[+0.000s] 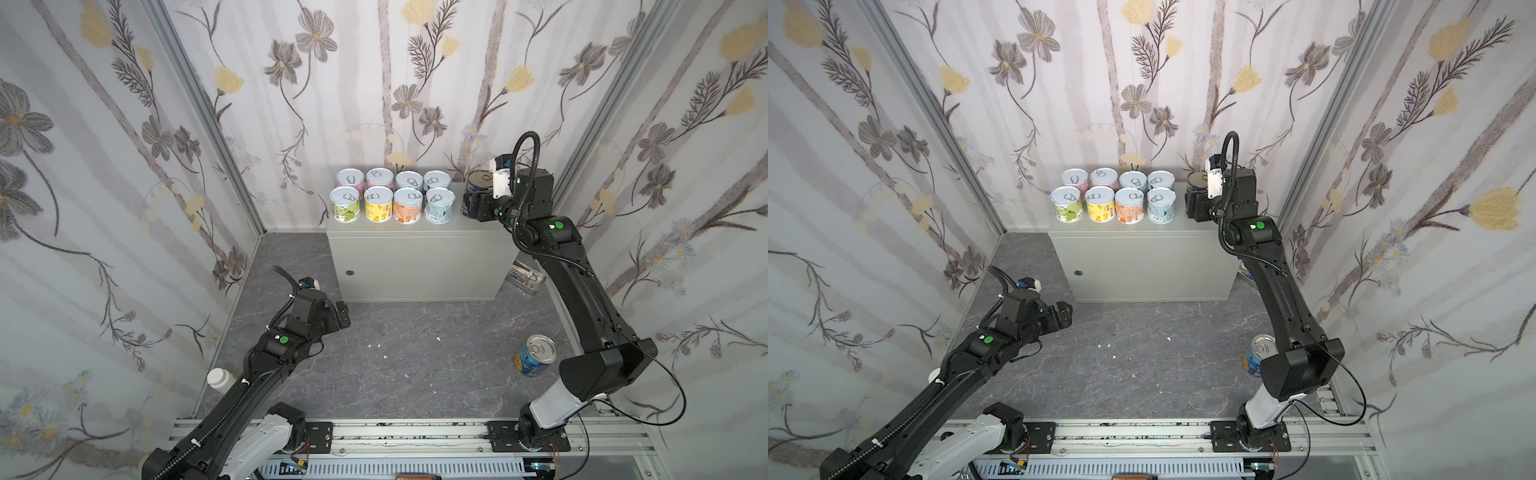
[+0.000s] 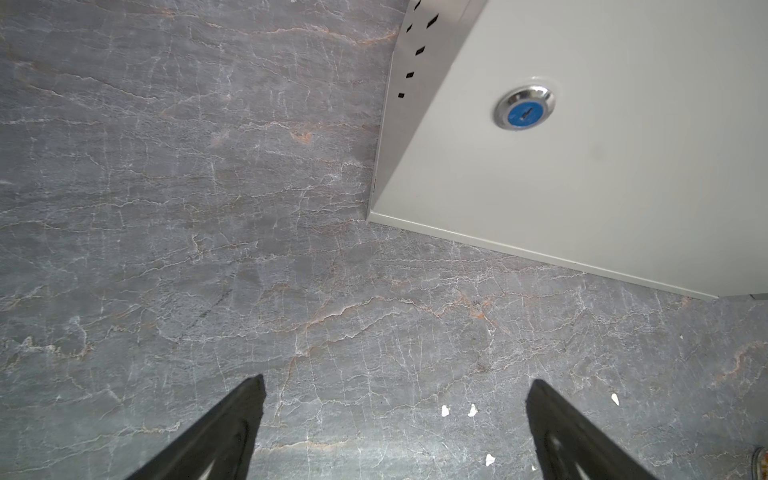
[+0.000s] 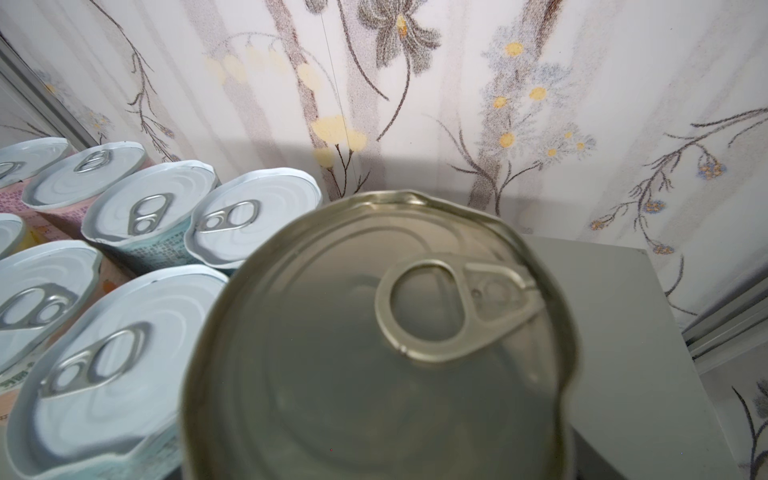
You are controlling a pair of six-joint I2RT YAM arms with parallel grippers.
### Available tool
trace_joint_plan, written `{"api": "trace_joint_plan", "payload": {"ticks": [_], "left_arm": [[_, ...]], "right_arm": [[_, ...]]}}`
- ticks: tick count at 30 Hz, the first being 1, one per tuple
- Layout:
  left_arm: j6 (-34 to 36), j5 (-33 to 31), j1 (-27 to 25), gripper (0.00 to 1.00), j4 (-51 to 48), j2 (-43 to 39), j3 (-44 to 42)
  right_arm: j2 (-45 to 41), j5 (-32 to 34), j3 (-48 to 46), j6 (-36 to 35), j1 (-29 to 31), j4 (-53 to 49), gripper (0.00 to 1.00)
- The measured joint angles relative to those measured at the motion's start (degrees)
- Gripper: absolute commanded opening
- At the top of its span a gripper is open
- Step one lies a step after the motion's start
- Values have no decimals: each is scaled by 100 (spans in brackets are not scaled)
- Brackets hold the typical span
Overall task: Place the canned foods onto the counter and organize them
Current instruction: 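Lower the navy can onto the cabinet top and open the right gripper, then withdraw the open right gripper down from the placed navy can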
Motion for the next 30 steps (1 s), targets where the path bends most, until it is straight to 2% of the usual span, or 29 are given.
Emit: {"api": "trace_joint_plan", "payload": {"ticks": [7, 30], "left_arm": [[39, -22, 4, 100, 42, 87, 63], [127, -107, 63, 100, 83, 249, 197]], "right_arm": [[343, -2, 343, 0, -4, 85, 64], [1314, -260, 1344, 46, -9, 271, 60]]}}
